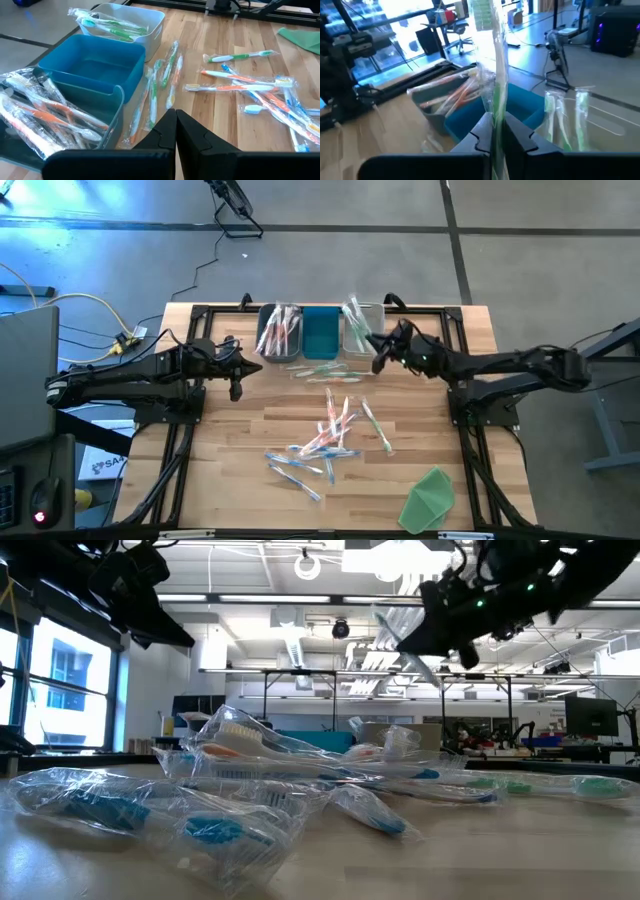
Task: Pick & Place Toothbrushes
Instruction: Put the green toothbrush into the white bin, then put the orange toothbrush into the dark blue bin
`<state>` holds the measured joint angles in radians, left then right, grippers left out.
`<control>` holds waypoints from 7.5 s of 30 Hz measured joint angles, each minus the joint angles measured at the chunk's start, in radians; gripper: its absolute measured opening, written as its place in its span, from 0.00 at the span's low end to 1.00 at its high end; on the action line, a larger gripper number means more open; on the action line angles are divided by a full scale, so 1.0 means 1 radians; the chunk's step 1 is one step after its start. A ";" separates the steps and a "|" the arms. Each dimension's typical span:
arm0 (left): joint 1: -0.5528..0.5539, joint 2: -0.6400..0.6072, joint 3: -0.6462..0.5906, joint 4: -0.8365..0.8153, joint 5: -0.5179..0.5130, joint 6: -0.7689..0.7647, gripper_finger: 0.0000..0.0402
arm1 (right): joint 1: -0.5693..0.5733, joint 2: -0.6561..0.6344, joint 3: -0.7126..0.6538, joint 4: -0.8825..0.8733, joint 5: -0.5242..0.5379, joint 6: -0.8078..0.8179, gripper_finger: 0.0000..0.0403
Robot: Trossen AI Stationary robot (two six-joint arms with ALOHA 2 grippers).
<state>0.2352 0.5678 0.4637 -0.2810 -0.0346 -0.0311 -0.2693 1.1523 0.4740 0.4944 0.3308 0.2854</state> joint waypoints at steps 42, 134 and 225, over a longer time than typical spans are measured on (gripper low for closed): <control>0.000 0.000 0.000 0.001 -0.038 -0.001 0.00 | -0.236 0.476 0.192 -0.001 0.006 0.005 0.15; 0.000 -0.001 0.000 0.125 -0.008 -0.143 0.00 | 0.021 -0.141 -0.182 0.028 -0.474 -0.057 0.00; -0.694 1.050 0.724 -0.111 -0.356 -0.842 0.00 | -0.060 -0.139 -0.181 -0.206 -0.668 -0.320 0.00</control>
<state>-0.4587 1.6176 1.1873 -0.3925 -0.3906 -0.8729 -0.3298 1.0138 0.2929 0.2881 -0.3375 -0.0346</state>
